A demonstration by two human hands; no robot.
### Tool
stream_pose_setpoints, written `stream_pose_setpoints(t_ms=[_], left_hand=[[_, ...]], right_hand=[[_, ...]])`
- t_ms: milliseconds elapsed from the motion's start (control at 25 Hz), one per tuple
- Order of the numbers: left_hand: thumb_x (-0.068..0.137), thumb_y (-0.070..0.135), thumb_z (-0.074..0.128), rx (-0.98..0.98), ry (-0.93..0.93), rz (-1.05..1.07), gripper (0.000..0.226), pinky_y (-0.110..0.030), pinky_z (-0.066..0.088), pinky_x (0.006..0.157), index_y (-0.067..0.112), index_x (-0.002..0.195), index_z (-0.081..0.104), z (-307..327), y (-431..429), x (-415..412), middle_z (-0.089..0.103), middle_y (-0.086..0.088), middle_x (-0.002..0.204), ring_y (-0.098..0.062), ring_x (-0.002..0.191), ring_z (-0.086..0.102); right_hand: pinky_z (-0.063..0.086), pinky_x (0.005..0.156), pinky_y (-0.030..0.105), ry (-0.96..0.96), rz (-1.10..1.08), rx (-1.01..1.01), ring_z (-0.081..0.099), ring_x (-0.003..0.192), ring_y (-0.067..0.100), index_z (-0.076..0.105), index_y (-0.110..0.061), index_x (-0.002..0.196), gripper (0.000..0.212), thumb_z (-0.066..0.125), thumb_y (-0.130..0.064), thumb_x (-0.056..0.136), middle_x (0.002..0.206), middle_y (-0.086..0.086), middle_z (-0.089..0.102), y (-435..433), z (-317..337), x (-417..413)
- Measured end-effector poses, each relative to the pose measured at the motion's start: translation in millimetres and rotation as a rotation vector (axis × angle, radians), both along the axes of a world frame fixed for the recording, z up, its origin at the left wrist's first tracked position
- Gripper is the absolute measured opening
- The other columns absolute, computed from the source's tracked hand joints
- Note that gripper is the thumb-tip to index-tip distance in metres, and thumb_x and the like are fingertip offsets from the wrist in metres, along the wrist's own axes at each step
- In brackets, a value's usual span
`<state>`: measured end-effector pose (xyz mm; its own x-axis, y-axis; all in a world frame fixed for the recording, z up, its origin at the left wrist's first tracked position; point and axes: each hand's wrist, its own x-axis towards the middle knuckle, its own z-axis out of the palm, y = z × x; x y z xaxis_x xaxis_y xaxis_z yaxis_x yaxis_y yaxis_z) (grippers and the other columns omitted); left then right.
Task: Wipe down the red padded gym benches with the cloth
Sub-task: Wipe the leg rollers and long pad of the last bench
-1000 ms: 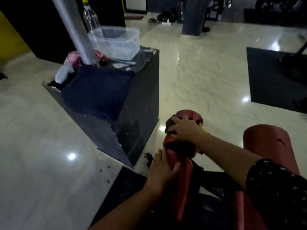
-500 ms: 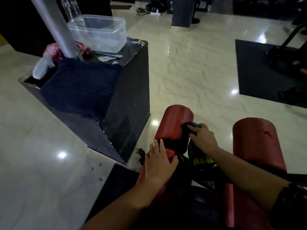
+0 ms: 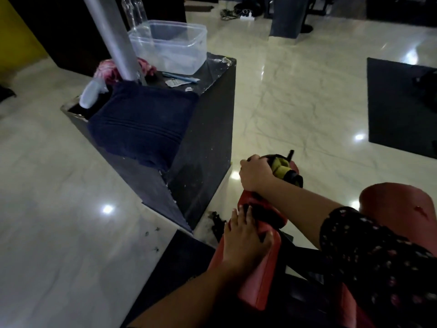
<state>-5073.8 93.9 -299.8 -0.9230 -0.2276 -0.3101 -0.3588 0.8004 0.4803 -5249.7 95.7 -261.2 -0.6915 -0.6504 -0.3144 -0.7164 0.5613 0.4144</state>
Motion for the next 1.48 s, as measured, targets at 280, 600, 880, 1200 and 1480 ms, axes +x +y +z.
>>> stream_pose_setpoints(t_ms=[280, 600, 880, 1200, 1480], left_hand=[[0.094, 0.061, 0.037, -0.036, 0.024, 0.018, 0.084, -0.046, 0.008, 0.123, 0.017, 0.157, 0.003, -5, 1, -3, 0.002, -0.009, 0.165, -0.027, 0.152, -0.001], [0.093, 0.062, 0.035, -0.045, 0.023, 0.005, 0.086, -0.047, 0.008, 0.123, 0.015, 0.157, 0.001, -8, 0, -3, 0.001, -0.010, 0.165, -0.026, 0.152, -0.001], [0.092, 0.063, 0.035, -0.015, 0.020, 0.031, 0.087, -0.044, 0.001, 0.123, 0.018, 0.158, 0.000, -5, 2, 0, -0.001, -0.007, 0.165, -0.023, 0.152, -0.007], [0.092, 0.065, 0.034, -0.028, 0.006, 0.033, 0.087, -0.044, 0.001, 0.122, 0.020, 0.158, -0.002, -7, 2, -3, -0.002, -0.004, 0.165, -0.021, 0.151, -0.008], [0.093, 0.063, 0.035, -0.049, 0.014, 0.027, 0.085, -0.044, 0.010, 0.123, 0.018, 0.157, 0.003, -6, 3, -5, 0.007, -0.006, 0.165, -0.024, 0.152, 0.001]], right_hand=[[0.050, 0.088, 0.050, -0.122, -0.453, -0.591, 0.043, 0.116, 0.040, 0.050, -0.037, 0.137, 0.041, 0.042, -0.029, 0.097, 0.144, 0.005, 0.036, 98, -11, -2], [0.045, 0.092, 0.047, -0.138, -0.663, -0.774, 0.045, 0.112, 0.045, 0.047, -0.036, 0.142, 0.044, 0.046, -0.029, 0.099, 0.139, 0.012, 0.039, 147, -44, -17], [0.043, 0.071, 0.039, -0.015, 0.084, -0.119, 0.047, 0.116, 0.031, 0.059, -0.028, 0.127, 0.033, 0.041, -0.030, 0.099, 0.131, 0.000, 0.047, 34, 2, -47], [0.044, 0.091, 0.043, -0.173, -0.215, -0.185, 0.046, 0.120, 0.038, 0.050, -0.035, 0.137, 0.043, 0.039, -0.037, 0.096, 0.141, 0.004, 0.039, 42, -1, -92], [0.046, 0.092, 0.031, -0.478, -0.940, -1.155, 0.057, 0.110, 0.030, 0.051, -0.033, 0.140, 0.046, 0.055, -0.025, 0.095, 0.142, 0.008, 0.045, 140, -48, -77]])
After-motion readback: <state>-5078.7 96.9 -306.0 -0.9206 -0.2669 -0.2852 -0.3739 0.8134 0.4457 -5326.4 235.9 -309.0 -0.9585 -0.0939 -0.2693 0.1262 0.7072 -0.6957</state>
